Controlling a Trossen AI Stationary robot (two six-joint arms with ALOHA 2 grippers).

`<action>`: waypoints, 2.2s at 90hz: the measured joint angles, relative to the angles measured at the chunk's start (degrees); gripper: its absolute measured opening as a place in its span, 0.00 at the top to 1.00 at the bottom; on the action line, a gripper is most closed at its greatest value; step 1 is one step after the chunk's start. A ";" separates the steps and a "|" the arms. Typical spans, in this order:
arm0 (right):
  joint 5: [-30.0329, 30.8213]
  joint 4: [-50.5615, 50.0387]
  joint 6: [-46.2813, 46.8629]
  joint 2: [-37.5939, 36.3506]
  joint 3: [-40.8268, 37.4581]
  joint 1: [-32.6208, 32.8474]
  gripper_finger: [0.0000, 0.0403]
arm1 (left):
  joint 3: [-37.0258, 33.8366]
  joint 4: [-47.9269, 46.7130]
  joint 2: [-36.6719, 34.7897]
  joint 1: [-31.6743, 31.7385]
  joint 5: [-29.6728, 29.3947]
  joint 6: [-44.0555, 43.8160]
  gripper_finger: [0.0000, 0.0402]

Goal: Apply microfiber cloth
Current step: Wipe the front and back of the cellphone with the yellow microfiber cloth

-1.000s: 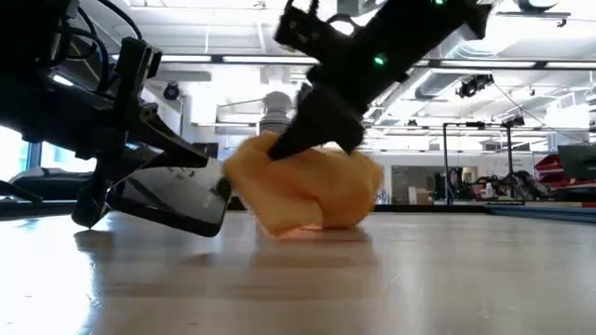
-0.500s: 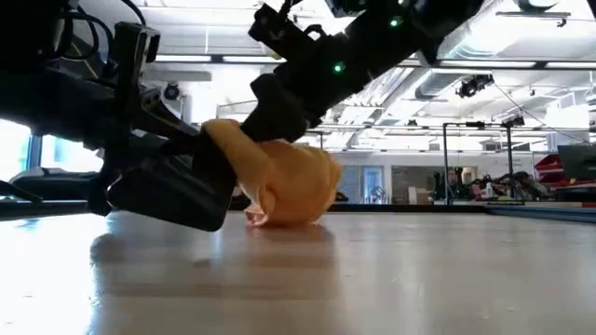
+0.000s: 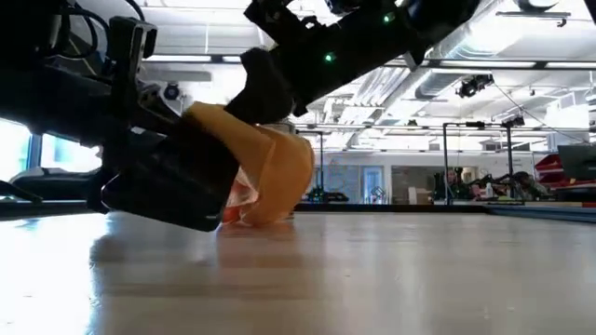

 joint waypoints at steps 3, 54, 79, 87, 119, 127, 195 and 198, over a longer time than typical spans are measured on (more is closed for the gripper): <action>-0.73 -0.25 0.00 0.00 -0.02 0.01 1.00 | 0.00 0.06 0.00 0.00 0.00 0.00 0.96; -3.68 -11.26 8.83 -0.02 0.04 5.90 1.00 | -1.90 2.09 -0.11 0.00 -1.89 -2.47 0.96; -12.23 -10.96 13.11 -0.02 0.04 9.01 1.00 | -2.27 8.01 -0.11 0.00 -3.65 1.07 0.96; -10.39 -10.50 11.85 -0.02 0.04 9.39 1.00 | -2.27 9.27 -0.11 0.00 -3.80 1.14 0.96; 4.71 0.12 -4.64 -0.02 0.02 4.31 1.00 | 1.47 8.81 -0.09 -0.15 -3.78 5.17 0.96; 5.85 1.58 -8.18 -0.02 0.02 3.28 1.00 | 1.84 8.82 -0.07 -0.09 -4.28 5.55 0.96; -0.59 -0.83 1.60 -0.27 0.07 11.33 1.00 | -4.79 25.76 -0.05 -0.72 -5.15 5.44 0.96; 2.14 -0.63 0.14 -0.39 0.07 11.52 1.00 | -4.83 25.72 -0.07 -0.88 -5.22 5.42 0.96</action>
